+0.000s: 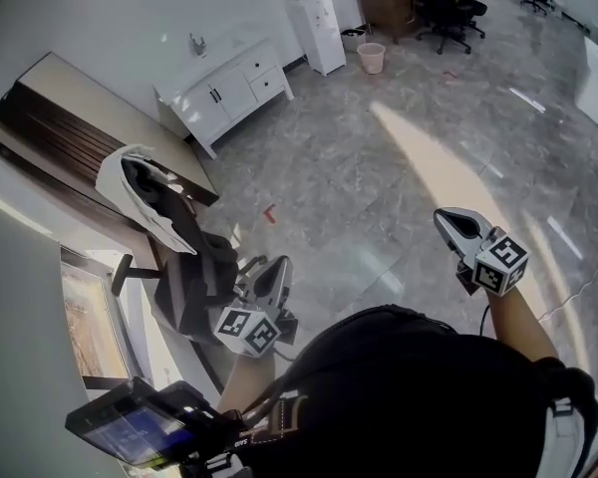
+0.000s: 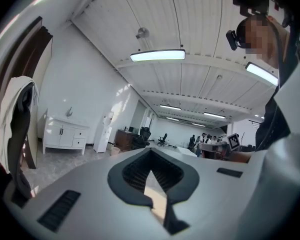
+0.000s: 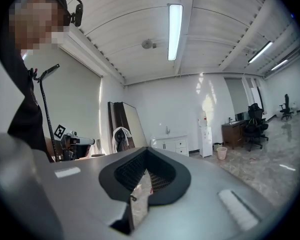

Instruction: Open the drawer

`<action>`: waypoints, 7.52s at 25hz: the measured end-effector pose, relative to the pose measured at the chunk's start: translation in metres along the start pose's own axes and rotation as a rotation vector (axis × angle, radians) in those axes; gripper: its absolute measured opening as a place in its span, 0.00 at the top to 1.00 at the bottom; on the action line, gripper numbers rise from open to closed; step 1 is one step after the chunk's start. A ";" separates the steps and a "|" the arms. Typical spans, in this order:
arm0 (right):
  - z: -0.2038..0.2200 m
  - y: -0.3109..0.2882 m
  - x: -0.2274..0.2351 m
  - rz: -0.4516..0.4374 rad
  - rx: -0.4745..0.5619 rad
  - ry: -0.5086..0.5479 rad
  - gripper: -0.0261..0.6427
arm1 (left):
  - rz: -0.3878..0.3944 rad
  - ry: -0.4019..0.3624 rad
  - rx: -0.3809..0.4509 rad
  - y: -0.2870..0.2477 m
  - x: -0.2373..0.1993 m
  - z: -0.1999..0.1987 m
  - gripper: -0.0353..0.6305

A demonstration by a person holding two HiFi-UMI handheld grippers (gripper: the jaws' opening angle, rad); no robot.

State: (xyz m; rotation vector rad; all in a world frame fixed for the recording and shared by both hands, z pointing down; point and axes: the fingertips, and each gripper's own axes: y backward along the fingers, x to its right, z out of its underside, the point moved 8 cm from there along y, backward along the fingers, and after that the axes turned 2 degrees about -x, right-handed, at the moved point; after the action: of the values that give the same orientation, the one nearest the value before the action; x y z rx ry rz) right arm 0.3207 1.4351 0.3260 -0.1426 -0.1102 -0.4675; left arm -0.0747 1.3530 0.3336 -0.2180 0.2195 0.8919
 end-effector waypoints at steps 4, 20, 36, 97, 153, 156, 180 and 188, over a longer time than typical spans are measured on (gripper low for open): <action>-0.003 -0.003 0.033 0.028 0.000 -0.013 0.97 | 0.023 0.002 -0.011 -0.041 -0.004 -0.006 0.96; -0.043 -0.123 0.082 0.216 -0.002 0.000 0.97 | 0.218 -0.031 -0.015 -0.167 -0.140 -0.069 0.96; -0.058 -0.287 0.109 0.191 -0.018 -0.012 0.97 | 0.187 -0.004 -0.022 -0.215 -0.293 -0.100 0.96; -0.150 -0.804 0.321 -0.324 -0.099 0.055 0.97 | -0.261 0.070 0.131 -0.399 -0.587 -0.206 0.96; -0.225 -1.275 0.399 -0.479 -0.101 0.061 0.97 | -0.415 0.076 0.212 -0.538 -0.965 -0.352 0.96; -0.229 -1.297 0.387 -0.473 -0.105 0.055 0.97 | -0.424 0.060 0.210 -0.526 -0.990 -0.361 0.96; -0.284 -1.547 0.502 -0.687 -0.100 0.109 0.97 | -0.653 0.068 0.265 -0.655 -1.120 -0.428 0.96; -0.286 -1.618 0.543 -0.726 -0.117 0.112 0.97 | -0.684 0.080 0.255 -0.712 -1.159 -0.437 0.96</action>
State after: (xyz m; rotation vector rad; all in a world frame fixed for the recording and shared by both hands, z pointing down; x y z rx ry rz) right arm 0.0854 -0.2791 0.2999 -0.1900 -0.0208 -1.2059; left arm -0.2622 -0.0627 0.3076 -0.0784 0.3056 0.1723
